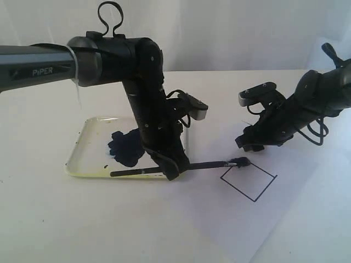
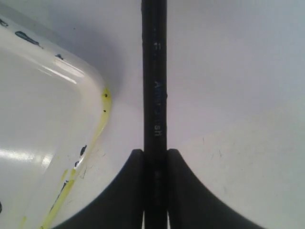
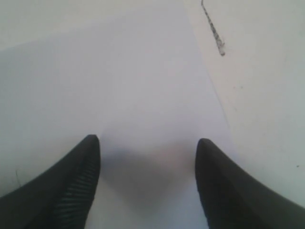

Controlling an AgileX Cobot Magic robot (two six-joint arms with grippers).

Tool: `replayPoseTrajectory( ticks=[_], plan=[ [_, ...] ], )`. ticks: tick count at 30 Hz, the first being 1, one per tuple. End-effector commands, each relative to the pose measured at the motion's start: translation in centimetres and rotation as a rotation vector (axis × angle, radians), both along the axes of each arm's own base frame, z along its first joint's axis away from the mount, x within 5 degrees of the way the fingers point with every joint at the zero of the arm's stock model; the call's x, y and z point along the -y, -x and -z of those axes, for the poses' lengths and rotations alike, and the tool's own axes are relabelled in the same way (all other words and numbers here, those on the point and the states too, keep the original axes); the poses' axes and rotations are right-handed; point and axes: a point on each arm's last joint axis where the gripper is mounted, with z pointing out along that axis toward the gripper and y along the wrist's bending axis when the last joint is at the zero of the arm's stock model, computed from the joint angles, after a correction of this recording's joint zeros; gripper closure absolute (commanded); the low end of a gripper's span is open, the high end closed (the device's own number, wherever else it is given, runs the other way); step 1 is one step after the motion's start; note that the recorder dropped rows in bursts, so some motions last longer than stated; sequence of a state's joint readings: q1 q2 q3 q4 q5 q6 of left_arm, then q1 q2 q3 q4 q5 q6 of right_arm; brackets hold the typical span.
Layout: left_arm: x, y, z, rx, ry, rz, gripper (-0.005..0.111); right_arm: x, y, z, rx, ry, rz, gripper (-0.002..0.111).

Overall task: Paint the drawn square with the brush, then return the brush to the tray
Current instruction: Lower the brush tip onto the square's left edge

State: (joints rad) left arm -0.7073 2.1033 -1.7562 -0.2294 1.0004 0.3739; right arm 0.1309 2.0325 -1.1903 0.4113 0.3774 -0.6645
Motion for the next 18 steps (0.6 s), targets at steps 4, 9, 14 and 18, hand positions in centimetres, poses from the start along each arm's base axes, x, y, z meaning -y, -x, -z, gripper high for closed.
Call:
replayPoseTrajectory(
  ticks=[4,9,14,18],
  plan=[
    [-0.05,0.40,-0.01,-0.036,-0.020,-0.001,0.107,0.04,-0.06,0.28,0.000,0.006,-0.005,0.053],
    [-0.23,0.64,0.00,-0.062,-0.039,0.005,0.107,0.04,-0.07,0.27,0.002,0.006,-0.005,0.053],
    [-0.35,0.78,0.00,-0.077,-0.052,0.010,0.107,0.04,-0.07,0.27,0.002,0.006,-0.005,0.053],
    [-0.42,0.89,0.00,-0.091,-0.062,0.003,0.107,0.04,-0.07,0.27,0.002,0.006,-0.005,0.053]
  ],
)
